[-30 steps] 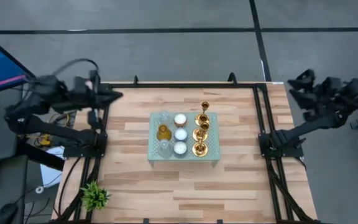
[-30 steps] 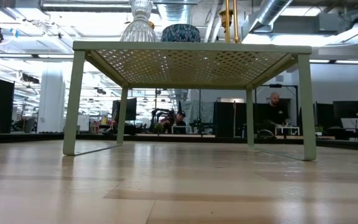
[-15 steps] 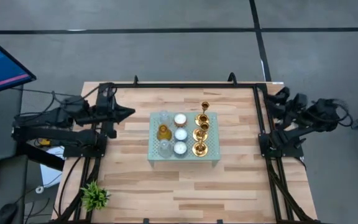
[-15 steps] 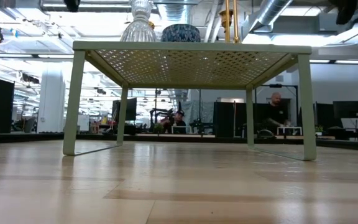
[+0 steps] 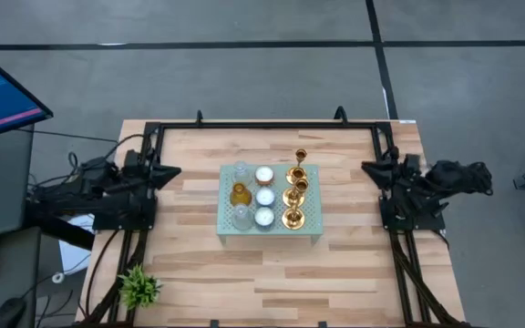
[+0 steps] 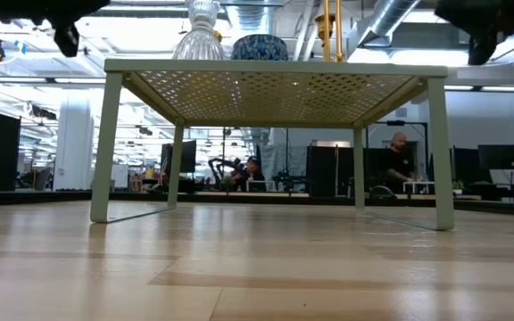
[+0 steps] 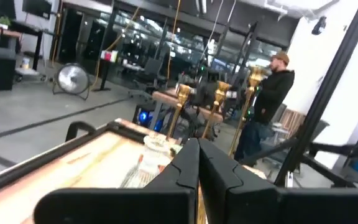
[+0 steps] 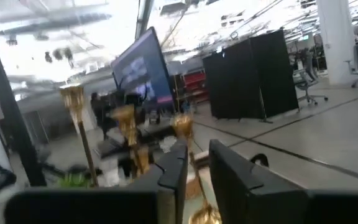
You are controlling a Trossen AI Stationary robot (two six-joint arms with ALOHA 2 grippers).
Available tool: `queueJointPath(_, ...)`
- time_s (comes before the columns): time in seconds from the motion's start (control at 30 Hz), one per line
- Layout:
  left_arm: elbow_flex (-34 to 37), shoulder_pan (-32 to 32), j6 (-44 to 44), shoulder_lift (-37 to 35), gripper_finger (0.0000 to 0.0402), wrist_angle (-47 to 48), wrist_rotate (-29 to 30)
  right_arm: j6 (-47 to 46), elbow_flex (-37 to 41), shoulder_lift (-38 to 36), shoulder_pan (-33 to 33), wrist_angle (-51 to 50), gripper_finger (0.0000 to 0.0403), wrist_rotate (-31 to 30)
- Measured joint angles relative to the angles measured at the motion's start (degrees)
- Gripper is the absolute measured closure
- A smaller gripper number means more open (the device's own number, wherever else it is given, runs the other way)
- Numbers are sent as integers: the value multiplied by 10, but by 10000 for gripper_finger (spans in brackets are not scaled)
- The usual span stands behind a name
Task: Pick & Place candle stick holders
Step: Return to Home Position
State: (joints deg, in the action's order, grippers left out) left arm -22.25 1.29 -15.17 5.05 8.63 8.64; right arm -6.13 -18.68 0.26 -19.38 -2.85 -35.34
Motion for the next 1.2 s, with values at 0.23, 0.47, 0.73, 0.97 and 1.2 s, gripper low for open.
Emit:
queueJointPath(0.23,35,0,-8,-45,395,2,5,5,64,0,-1,18,398,83)
queueJointPath(0.47,53,-1,-21,-34,395,-6,-3,-21,107,0,1,56,394,106)
queueJointPath(0.73,77,-1,-36,-36,394,-7,-28,-52,155,0,1,54,402,130)
queueJointPath(0.97,101,-1,-50,-36,398,-13,-28,-90,182,1,1,73,402,142)
queueJointPath(1.2,133,0,-53,-36,395,-38,-44,-101,183,-1,1,85,402,159)
